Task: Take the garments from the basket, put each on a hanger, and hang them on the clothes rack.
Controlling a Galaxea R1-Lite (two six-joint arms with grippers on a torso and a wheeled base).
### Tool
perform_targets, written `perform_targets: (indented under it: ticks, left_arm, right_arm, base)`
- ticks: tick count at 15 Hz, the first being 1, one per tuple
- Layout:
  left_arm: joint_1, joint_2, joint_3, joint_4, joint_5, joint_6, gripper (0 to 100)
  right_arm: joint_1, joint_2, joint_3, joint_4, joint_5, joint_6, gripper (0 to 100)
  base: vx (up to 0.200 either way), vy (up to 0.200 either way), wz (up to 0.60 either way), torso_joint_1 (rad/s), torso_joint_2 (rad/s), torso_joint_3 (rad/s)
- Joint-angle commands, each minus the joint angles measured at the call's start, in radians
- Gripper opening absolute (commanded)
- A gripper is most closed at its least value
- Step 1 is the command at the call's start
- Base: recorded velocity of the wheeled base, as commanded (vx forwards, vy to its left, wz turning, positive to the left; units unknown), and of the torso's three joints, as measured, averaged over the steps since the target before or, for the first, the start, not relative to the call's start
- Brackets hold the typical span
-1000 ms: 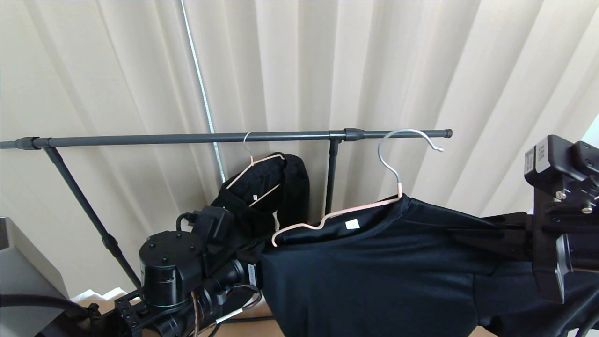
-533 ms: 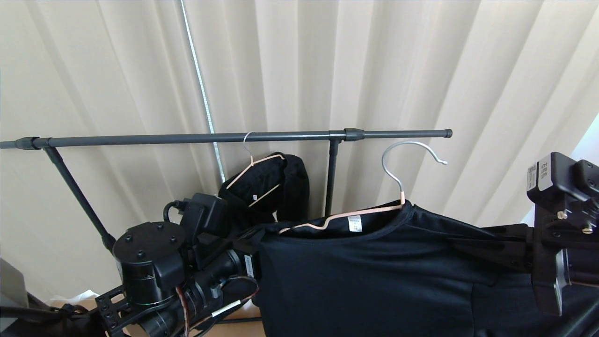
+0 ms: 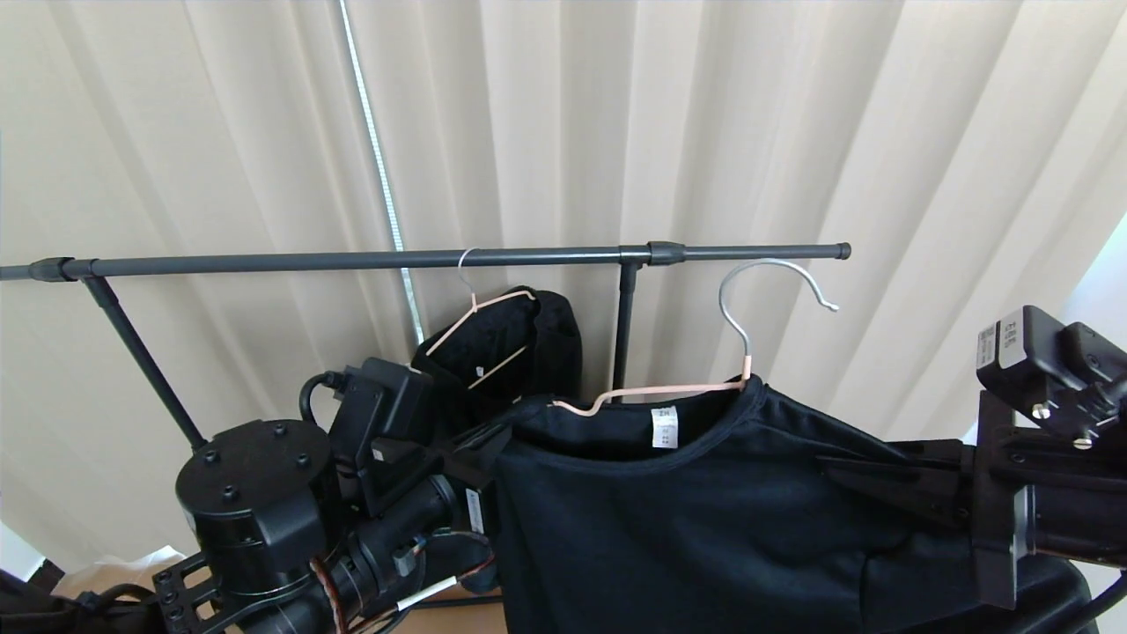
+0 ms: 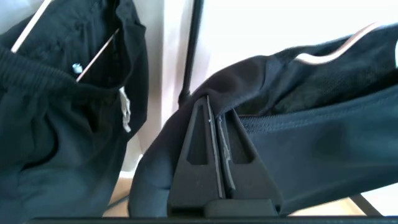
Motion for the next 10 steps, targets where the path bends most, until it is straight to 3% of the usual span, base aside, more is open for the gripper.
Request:
perform_targets:
  ticks: [1, 3, 7, 10]
  left_arm:
    - [-0.017, -0.001, -0.015, 0.001, 0.0, 0.009, 0]
    - [-0.02, 0.001, -0.044, 0.033, 0.0, 0.018, 0]
    - [-0.025, -0.005, -0.113, 0.122, -0.009, 0.021, 0]
    - [-0.04, -0.019, -0.149, 0.179, -0.035, 0.021, 0]
  right_arm:
    - [0.014, 0.027, 0.051, -0.053, 0.004, 0.018, 0]
    - [0.014, 0.044, 0.092, -0.117, 0.032, 0.026, 0]
    - [0.006, 0.069, 0.118, -0.151, 0.162, 0.032, 0]
    - [0.006, 0.142, 0.19, -0.344, 0.19, 0.065, 0]
  base:
    - [0.0, 0.0, 0.0, 0.0, 0.0, 0.0]
    - [0.0, 0.0, 0.0, 0.0, 0.0, 0.0]
    - [0.0, 0.0, 0.0, 0.0, 0.0, 0.0]
    - [0.0, 0.0, 0.0, 0.0, 0.0, 0.0]
